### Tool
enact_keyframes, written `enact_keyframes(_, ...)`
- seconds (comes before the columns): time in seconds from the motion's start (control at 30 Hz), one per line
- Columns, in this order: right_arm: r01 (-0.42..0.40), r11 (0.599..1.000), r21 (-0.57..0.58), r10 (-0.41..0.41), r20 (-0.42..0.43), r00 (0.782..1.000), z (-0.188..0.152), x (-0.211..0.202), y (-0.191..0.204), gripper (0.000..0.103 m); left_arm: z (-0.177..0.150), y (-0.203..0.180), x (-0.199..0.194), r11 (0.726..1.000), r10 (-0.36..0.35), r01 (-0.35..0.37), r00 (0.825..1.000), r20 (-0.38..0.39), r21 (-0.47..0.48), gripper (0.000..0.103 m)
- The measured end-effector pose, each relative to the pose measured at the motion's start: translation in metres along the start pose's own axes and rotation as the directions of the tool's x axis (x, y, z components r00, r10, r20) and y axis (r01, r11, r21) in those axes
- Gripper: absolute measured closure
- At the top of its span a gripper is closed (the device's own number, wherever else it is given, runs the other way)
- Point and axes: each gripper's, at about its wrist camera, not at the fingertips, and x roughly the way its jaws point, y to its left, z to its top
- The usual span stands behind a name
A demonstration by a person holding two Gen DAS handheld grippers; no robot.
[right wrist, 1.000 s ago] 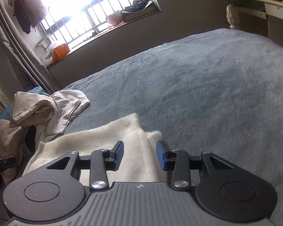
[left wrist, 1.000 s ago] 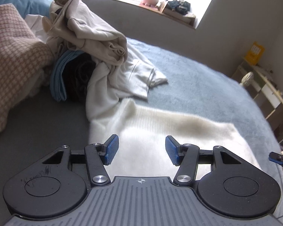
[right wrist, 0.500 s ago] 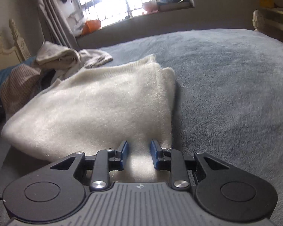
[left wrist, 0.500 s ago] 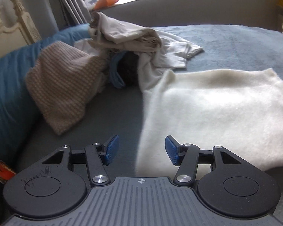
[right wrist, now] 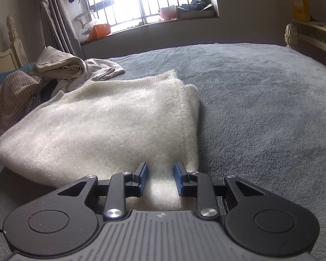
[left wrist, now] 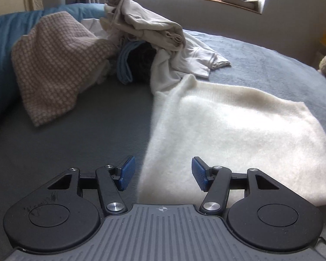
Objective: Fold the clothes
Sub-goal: 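Withdraw both open grippers from the folded sweater, then move both open grippers over the folded cream sweater to reposition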
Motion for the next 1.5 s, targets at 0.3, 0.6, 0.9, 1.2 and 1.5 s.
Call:
enact_keyframes(0.3,-0.027,1.000,-0.011,0.027,0.023,0.999,0.114,0.045,0.095,0.075,0.011,0.004,0.046,0.962,-0.234,0.216,0.967,0.100,0.165,0.046)
enact_keyframes(0.6,0.076,0.996,0.046,-0.066,-0.182,0.981,0.148,0.236,0.156,0.088,-0.009,0.056,0.090,0.942,-0.332,0.331,0.943,0.017,0.046,0.042)
enact_keyframes(0.9,0.130,0.990,0.053,-0.123,-0.117,0.985,0.159,0.225,0.170,0.088,-0.011,0.076,0.097,0.899,-0.437,0.437,0.899,0.013,-0.037,0.037)
enact_keyframes(1.2,0.114,0.992,0.049,-0.100,-0.235,0.967,0.134,0.263,0.195,0.089,-0.009,0.090,0.102,0.867,-0.484,0.482,0.875,0.014,-0.129,0.037)
enact_keyframes(1.5,0.013,0.994,0.110,0.009,-0.197,0.980,0.161,0.209,0.197,0.087,-0.012,0.138,0.075,0.824,-0.473,0.496,0.868,0.150,-0.273,0.037)
